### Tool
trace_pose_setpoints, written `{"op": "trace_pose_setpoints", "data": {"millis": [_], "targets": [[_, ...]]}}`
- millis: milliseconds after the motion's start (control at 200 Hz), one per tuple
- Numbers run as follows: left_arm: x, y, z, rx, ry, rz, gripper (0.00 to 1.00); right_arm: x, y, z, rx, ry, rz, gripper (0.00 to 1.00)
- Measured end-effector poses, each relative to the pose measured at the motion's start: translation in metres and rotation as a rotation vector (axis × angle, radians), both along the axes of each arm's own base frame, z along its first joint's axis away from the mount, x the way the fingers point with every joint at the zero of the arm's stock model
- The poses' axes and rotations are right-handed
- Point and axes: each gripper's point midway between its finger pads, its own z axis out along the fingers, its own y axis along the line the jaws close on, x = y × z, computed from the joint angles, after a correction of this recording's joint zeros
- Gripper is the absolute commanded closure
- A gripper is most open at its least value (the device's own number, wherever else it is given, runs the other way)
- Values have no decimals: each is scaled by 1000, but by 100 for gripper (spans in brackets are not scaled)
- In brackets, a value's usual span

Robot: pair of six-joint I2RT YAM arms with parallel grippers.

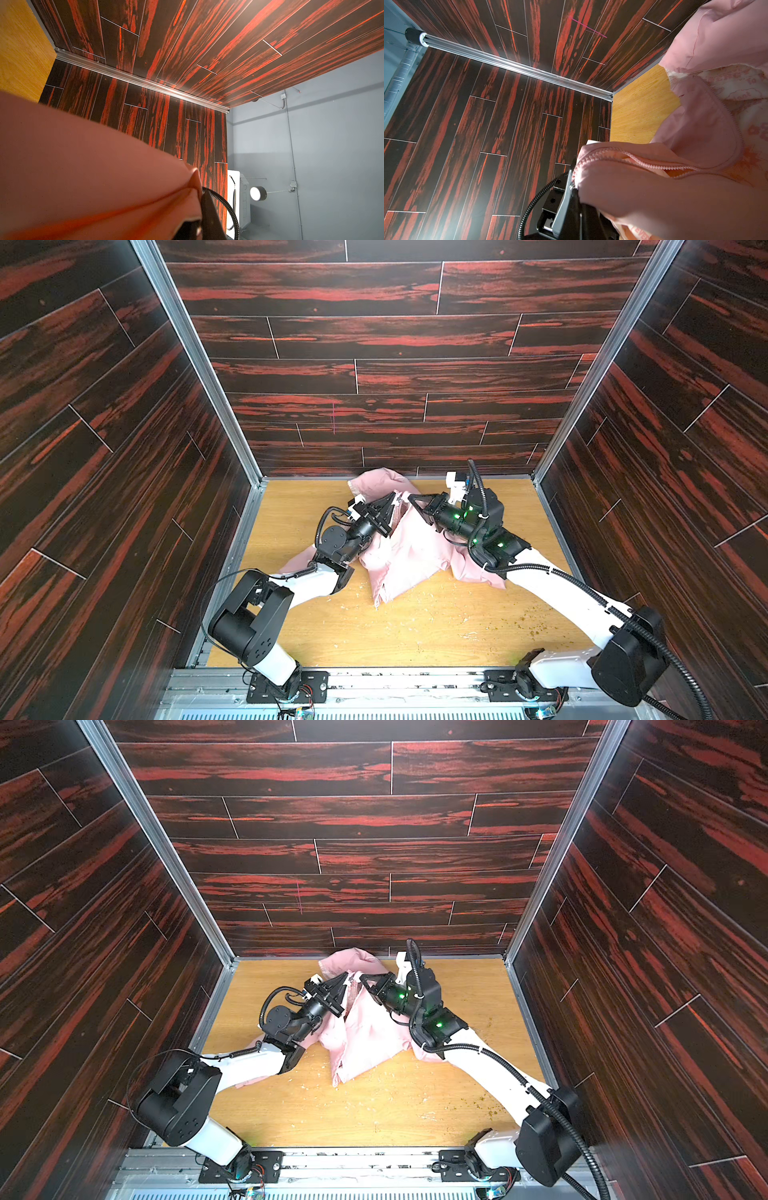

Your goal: Zip up the jacket

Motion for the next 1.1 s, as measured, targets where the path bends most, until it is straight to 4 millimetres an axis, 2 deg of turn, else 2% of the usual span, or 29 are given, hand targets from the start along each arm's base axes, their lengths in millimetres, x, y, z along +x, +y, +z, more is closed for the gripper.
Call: {"op": "trace_pose_setpoints", "data": {"millis": [1102], "targets": [[0,0,1,-4,1,7,100,-8,8,-5,-26,-33,58,100]]}}
